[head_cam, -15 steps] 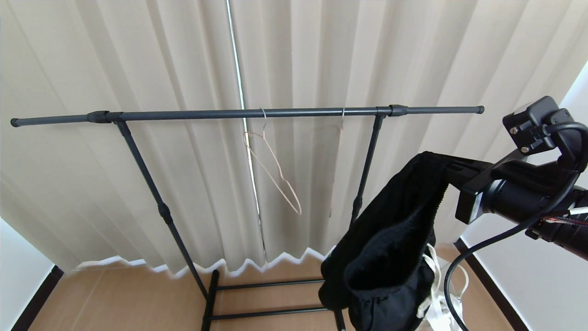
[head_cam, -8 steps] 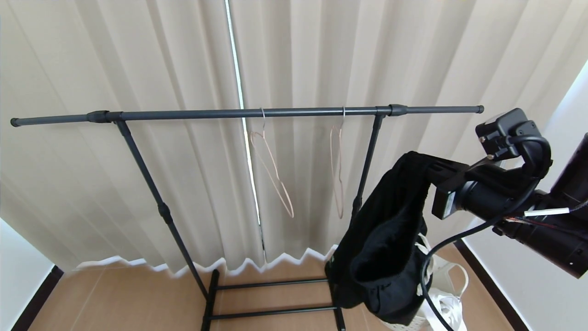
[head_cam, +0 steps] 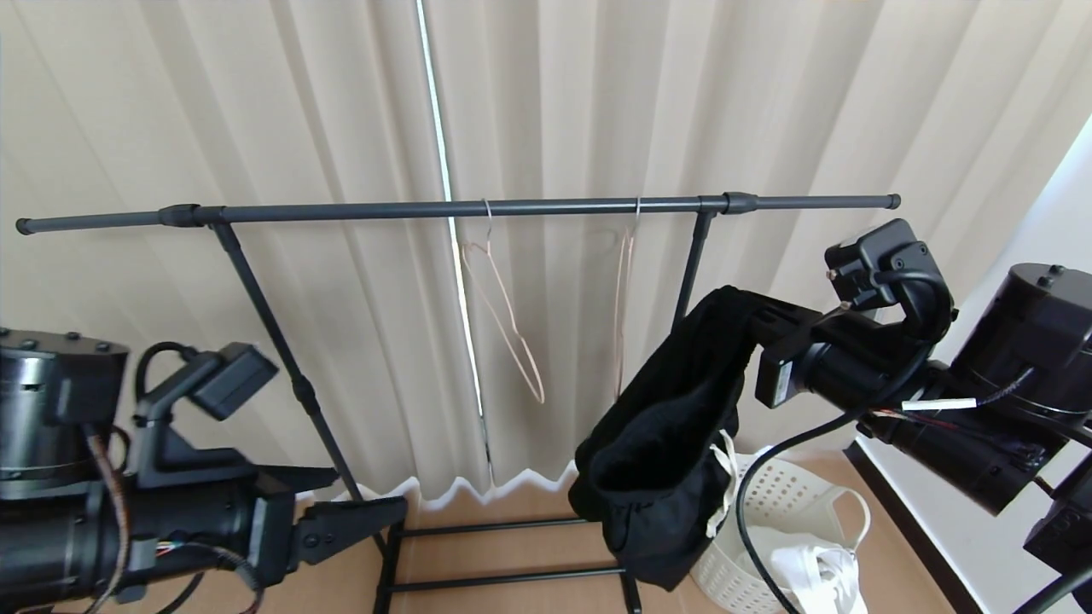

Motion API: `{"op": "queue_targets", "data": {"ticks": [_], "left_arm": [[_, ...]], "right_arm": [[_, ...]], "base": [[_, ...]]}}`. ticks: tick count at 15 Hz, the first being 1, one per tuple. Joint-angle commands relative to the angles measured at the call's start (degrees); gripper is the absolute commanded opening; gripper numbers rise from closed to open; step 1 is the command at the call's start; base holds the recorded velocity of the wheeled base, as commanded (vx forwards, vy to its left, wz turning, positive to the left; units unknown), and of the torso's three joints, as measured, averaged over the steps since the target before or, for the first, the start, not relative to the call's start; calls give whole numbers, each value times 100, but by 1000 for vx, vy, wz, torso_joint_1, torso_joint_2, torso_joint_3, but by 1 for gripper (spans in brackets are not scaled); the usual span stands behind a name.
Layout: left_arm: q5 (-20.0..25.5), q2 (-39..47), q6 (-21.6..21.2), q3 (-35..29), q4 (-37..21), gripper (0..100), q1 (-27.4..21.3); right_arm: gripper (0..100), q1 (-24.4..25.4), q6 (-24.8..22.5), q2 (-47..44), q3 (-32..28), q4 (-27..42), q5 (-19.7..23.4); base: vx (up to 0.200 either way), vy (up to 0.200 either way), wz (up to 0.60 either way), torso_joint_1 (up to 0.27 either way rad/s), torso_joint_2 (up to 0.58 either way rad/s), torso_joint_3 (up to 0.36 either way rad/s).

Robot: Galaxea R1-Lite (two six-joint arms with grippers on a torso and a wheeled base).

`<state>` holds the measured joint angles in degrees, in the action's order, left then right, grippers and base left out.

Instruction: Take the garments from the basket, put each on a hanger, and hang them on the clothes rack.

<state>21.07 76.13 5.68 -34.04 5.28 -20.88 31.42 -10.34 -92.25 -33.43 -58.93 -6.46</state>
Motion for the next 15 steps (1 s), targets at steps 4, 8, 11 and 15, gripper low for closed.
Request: {"op": "queue_targets", "data": {"ticks": [4, 8, 11, 15], "left_arm": [[-199, 1782, 100, -411, 799, 100, -1085], [-744, 2477, 117, -402, 1415, 100, -1744], [-744, 2600, 135, -464, 1441, 100, -1858], [-744, 2820, 671, -736, 1652, 100, -1902]], "right_arm": [[0, 383, 5, -30, 29, 4, -110], [0, 673, 14, 5, 38, -5, -250], [0, 840, 49, -4, 170, -5, -312], [0, 901, 155, 31, 275, -13, -321]], "base": [[0, 0, 0, 0, 0, 0], [0, 0, 0, 0, 0, 0], [0, 0, 0, 0, 0, 0], [0, 0, 0, 0, 0, 0]]}}
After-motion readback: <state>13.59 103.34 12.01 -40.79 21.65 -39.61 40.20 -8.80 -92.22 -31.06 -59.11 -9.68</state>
